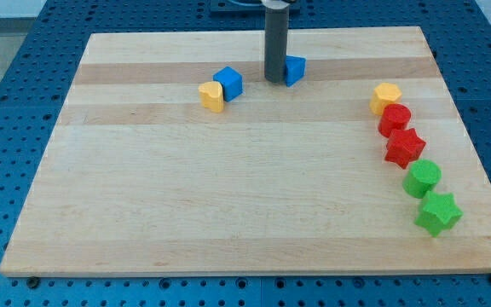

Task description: Move the blue triangle towards the top right corner of the board

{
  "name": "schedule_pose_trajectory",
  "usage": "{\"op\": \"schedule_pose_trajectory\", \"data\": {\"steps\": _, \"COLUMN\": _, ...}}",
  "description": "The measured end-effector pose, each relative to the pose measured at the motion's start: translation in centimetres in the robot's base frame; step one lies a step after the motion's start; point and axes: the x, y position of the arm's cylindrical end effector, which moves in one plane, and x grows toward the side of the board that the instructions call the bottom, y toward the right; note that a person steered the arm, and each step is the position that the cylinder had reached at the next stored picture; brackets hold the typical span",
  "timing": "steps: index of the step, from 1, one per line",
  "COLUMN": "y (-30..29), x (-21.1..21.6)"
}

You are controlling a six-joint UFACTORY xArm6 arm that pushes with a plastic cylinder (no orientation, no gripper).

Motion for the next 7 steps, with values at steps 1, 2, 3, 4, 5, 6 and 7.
{"op": "schedule_pose_trajectory", "data": {"steps": 1, "y": 0.5, "x": -1.5}}
{"op": "schedule_pose_trajectory", "data": {"steps": 2, "y": 1.5, "x": -1.4}}
{"op": "schedule_pose_trajectory", "data": {"steps": 3, "y": 2.9, "x": -0.4}}
{"op": "schedule_pose_trajectory", "data": {"steps": 4, "y": 5.7, "x": -0.4}}
{"op": "schedule_pose_trajectory", "data": {"steps": 5, "y": 8.5, "x": -0.4}}
{"op": "schedule_pose_trajectory", "data": {"steps": 6, "y": 11.2, "x": -0.4}}
{"op": "schedule_pose_trajectory", "data": {"steps": 7, "y": 12.3, "x": -0.4}}
